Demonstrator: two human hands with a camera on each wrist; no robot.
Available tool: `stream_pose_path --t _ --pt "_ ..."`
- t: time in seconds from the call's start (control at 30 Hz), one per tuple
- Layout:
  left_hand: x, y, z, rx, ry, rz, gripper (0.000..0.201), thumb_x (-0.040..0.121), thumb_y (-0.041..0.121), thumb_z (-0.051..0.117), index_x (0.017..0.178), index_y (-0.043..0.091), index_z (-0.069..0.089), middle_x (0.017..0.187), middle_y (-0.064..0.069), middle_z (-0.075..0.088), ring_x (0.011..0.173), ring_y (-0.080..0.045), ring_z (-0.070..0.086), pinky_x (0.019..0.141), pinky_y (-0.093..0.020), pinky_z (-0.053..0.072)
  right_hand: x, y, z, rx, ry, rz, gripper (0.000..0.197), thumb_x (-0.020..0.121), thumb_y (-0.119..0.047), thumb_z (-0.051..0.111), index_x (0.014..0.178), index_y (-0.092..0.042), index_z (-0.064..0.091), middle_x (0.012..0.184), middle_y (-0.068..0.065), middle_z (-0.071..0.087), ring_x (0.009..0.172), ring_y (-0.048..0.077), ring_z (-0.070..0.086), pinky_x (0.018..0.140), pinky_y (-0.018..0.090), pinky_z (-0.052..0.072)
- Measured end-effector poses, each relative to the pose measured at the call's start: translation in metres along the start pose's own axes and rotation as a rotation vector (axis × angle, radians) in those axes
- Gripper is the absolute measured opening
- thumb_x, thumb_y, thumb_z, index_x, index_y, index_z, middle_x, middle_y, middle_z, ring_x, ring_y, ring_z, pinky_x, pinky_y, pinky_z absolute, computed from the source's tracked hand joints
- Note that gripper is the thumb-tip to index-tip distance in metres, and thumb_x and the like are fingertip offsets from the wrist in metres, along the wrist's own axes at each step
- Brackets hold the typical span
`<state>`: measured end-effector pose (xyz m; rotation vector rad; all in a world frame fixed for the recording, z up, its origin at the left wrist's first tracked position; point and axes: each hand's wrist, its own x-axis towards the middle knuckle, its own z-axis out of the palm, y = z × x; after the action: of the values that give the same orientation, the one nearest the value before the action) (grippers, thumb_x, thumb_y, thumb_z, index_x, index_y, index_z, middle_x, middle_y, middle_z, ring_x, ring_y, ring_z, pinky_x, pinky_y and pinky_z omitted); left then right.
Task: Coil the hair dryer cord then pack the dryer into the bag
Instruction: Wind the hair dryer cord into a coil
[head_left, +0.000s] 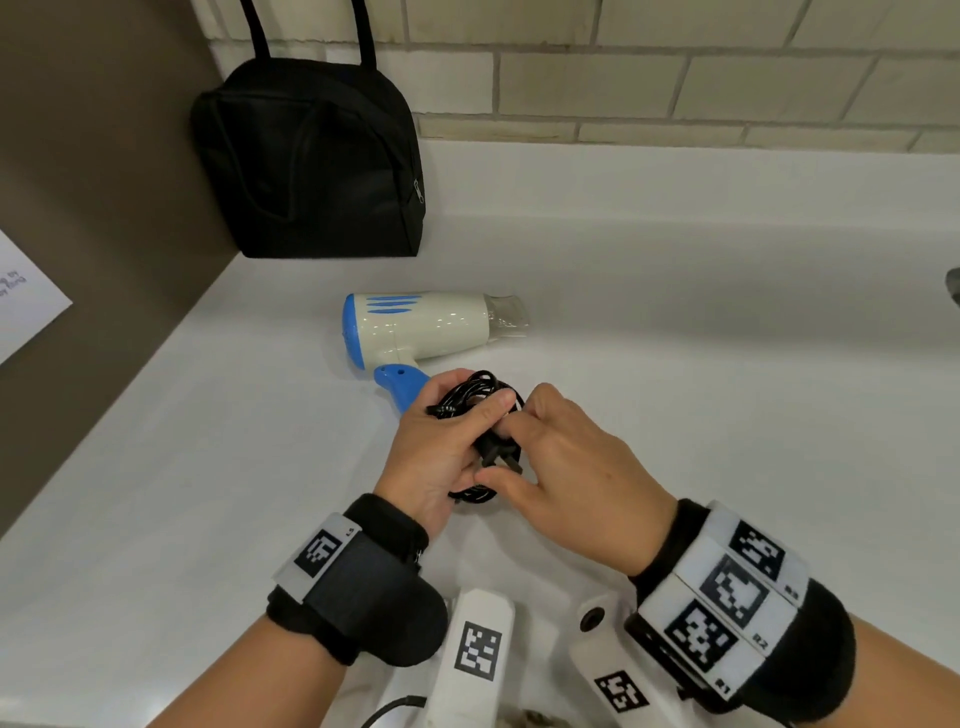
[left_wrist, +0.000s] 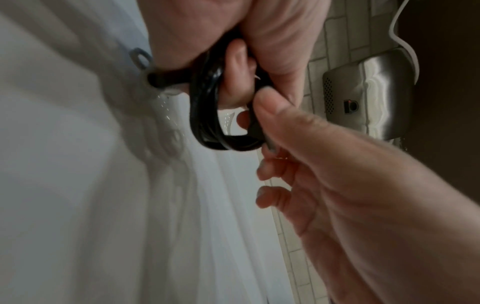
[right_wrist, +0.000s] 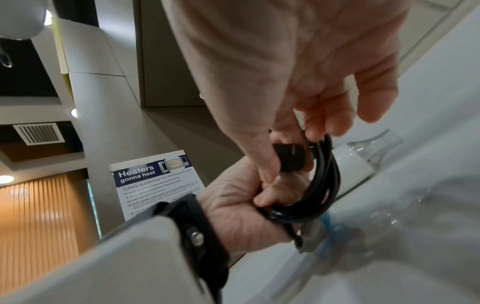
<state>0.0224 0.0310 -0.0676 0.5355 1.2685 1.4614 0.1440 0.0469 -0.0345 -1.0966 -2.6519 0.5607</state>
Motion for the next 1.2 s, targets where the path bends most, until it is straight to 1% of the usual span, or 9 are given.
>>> stream_pose_path --t 0.07,0.17,0.3,0.63,0.77,0.87,1.0,1.1,1.2 --pt "-0.002 -0.001 0.004 0.036 0.042 0.029 0.024 0.074 0.020 0.069 0.094 0.023 0.057 0.074 0.001 0.062 0.061 -0.009 0.061 0.050 -0.022 0.052 -0.001 -0.003 0.005 -0.031 -0.010 0.003 0.048 0.083 -0.050 0.046 0.118 -0.017 0.047 0.098 -0.001 0.040 0.097 0.017 0.041 0.069 0.027 0.034" --pt "-0.004 0.000 0.007 0.111 0.072 0.076 0.014 0.077 0.022 0.066 0.089 0.021 0.060 0.058 0.004 0.056 0.052 -0.007 0.054 0.049 -0.017 0.049 0.001 -0.007 0.008 -0.087 0.036 -0.016 0.049 0.078 -0.055 0.051 0.109 -0.017 0.051 0.104 0.001 0.052 0.089 0.015 0.040 0.068 0.027 0.031" --pt "-0.003 0.004 0.008 0.129 0.099 0.120 0.005 0.079 0.017 0.063 0.082 0.017 0.060 0.042 0.010 0.048 0.041 -0.004 0.047 0.043 -0.015 0.044 0.003 -0.008 0.012 -0.006 0.029 0.017 0.041 0.080 -0.051 0.050 0.106 -0.019 0.052 0.104 -0.001 0.053 0.095 0.017 0.047 0.067 0.030 0.037" --pt "0.002 0.000 0.007 0.172 0.095 0.140 0.012 0.078 0.015 0.062 0.072 0.015 0.051 0.037 0.013 0.049 0.038 0.000 0.048 0.040 -0.012 0.040 0.002 -0.006 0.015 0.150 0.006 0.054 0.032 0.084 -0.033 0.045 0.107 -0.012 0.051 0.088 0.008 0.063 0.075 0.026 0.059 0.064 0.034 0.049" --pt "0.002 0.000 0.007 0.175 0.085 0.123 0.012 0.077 0.017 0.065 0.076 0.017 0.053 0.045 0.012 0.055 0.042 0.000 0.054 0.044 -0.015 0.045 0.004 -0.001 0.015 0.186 0.053 0.051 0.027 0.083 -0.033 0.047 0.096 -0.011 0.057 0.084 0.008 0.065 0.073 0.026 0.060 0.065 0.041 0.051" --pt "0.001 0.002 0.005 0.198 0.069 0.082 0.024 0.071 0.029 0.071 0.080 0.019 0.051 0.046 0.010 0.055 0.039 -0.005 0.051 0.041 -0.019 0.044 0.003 0.000 0.012 0.125 0.047 0.017 0.027 0.086 -0.033 0.045 0.087 -0.009 0.057 0.080 0.005 0.057 0.071 0.025 0.055 0.062 0.039 0.048" --pt "0.005 0.007 -0.005 0.202 0.037 -0.035 0.036 0.059 0.042 0.073 0.072 0.023 0.045 0.052 0.004 0.044 0.033 -0.006 0.034 0.032 -0.019 0.031 0.000 0.000 0.000 -0.053 0.061 -0.108 0.023 0.077 -0.025 0.049 0.067 -0.006 0.057 0.060 0.004 0.047 0.050 0.021 0.040 0.038 0.024 0.026" --pt "0.009 0.012 -0.010 0.281 -0.037 -0.097 0.028 0.069 0.027 0.072 0.071 0.025 0.044 0.051 0.006 0.041 0.032 -0.005 0.029 0.031 -0.017 0.025 -0.004 -0.003 -0.009 -0.127 0.015 -0.170 0.014 0.060 -0.018 0.054 0.051 -0.008 0.052 0.046 0.003 0.045 0.035 0.019 0.035 0.032 0.022 0.025" --pt "0.006 0.013 -0.004 0.436 -0.124 -0.011 0.014 0.077 0.014 0.063 0.074 0.025 0.054 0.047 0.008 0.046 0.035 -0.004 0.039 0.036 -0.016 0.032 -0.004 -0.004 -0.019 -0.104 -0.071 -0.217 0.011 0.058 -0.013 0.050 0.058 -0.006 0.058 0.051 0.005 0.050 0.039 0.020 0.039 0.035 0.021 0.023"
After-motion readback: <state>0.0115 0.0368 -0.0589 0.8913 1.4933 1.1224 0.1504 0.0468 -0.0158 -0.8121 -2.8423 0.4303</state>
